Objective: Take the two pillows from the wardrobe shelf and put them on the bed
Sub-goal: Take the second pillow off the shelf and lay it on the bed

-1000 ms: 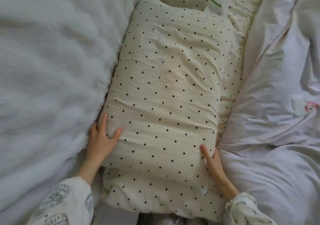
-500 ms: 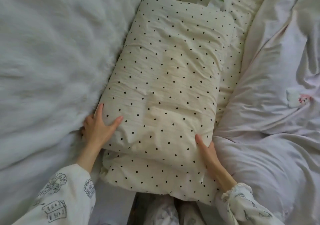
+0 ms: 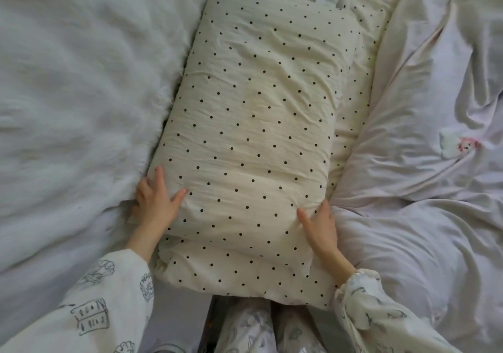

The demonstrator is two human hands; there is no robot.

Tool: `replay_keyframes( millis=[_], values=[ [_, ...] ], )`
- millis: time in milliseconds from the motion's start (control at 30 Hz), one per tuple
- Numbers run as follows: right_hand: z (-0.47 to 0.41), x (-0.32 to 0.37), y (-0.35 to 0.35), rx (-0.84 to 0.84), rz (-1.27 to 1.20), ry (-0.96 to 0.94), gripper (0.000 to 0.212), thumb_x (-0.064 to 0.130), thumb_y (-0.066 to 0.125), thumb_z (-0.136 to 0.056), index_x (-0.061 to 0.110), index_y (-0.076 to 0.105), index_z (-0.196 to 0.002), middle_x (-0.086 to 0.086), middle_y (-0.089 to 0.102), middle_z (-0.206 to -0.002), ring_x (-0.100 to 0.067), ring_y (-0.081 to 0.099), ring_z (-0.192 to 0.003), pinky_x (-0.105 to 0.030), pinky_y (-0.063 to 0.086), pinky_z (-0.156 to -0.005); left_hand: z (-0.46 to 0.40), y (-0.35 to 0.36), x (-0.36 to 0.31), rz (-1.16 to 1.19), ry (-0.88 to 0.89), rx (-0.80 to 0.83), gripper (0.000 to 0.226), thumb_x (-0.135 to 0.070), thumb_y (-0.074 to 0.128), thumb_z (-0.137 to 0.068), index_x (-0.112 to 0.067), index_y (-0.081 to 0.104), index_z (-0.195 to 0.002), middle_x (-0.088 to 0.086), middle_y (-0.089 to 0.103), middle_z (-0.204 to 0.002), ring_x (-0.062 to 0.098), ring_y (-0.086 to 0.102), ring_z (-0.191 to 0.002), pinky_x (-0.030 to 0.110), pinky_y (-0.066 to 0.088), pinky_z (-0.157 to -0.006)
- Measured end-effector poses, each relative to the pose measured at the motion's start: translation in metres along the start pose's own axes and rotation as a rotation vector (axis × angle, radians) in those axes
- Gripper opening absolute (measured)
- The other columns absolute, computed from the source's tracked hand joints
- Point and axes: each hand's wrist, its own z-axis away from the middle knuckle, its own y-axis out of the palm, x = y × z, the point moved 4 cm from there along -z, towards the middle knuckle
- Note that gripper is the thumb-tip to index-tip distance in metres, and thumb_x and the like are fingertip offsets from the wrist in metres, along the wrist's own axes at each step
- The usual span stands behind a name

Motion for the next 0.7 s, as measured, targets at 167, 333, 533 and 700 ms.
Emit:
replay_keyframes(
  millis=[167, 333, 533, 700],
  values=[
    [0.006, 0.053, 0.011, -0.07, 0.545, -0.446, 0.083, 0.051, 0.059, -0.081, 0.037, 0.01, -0.146, -0.005, -0.009, -0.157, -0.028, -0.007, -0.144, -0.06, 0.015, -0.108, 0.013, 0.018, -0.06, -0.193, 0.363, -0.035, 0.083, -0.05, 0.056, -0.082, -0.041, 0.003, -0.146, 0.01, -0.016, -0.156, 0.034, -0.015, -0.142, 0.069, 0.0, -0.103],
    [0.001, 0.044, 0.036, 0.128, 0.729, -0.392, 0.101, 0.065, 0.064, -0.068, 0.041, 0.003, -0.145, 0.001, -0.024, -0.154, -0.027, -0.023, -0.14, -0.064, 0.019, -0.104, 0.028, 0.078, -0.077, -0.39, 0.464, 0.244, 0.077, -0.068, 0.028, -0.084, -0.05, -0.03, -0.132, 0.0, -0.042, -0.145, 0.029, -0.045, -0.126, 0.076, -0.017, -0.092],
    [0.024, 0.024, 0.033, 0.184, 0.708, -0.375, 0.096, 0.043, 0.069, -0.076, 0.039, 0.003, -0.145, -0.001, -0.024, -0.154, -0.028, -0.021, -0.141, -0.05, 0.03, -0.108, 0.05, 0.08, -0.067, -0.43, 0.452, 0.321, 0.075, -0.064, 0.025, -0.088, -0.049, -0.039, -0.124, -0.002, -0.045, -0.14, 0.025, -0.049, -0.121, 0.074, -0.016, -0.093],
    [0.032, 0.019, 0.036, 0.232, 0.704, -0.373, 0.09, 0.03, 0.066, -0.083, 0.039, 0.002, -0.145, -0.004, -0.024, -0.154, -0.03, -0.019, -0.141, -0.042, 0.03, -0.11, 0.071, 0.084, -0.064, -0.457, 0.451, 0.361, 0.073, -0.058, 0.027, -0.091, -0.045, -0.032, -0.132, 0.004, -0.036, -0.149, 0.03, -0.042, -0.129, 0.075, -0.009, -0.097]
  ],
)
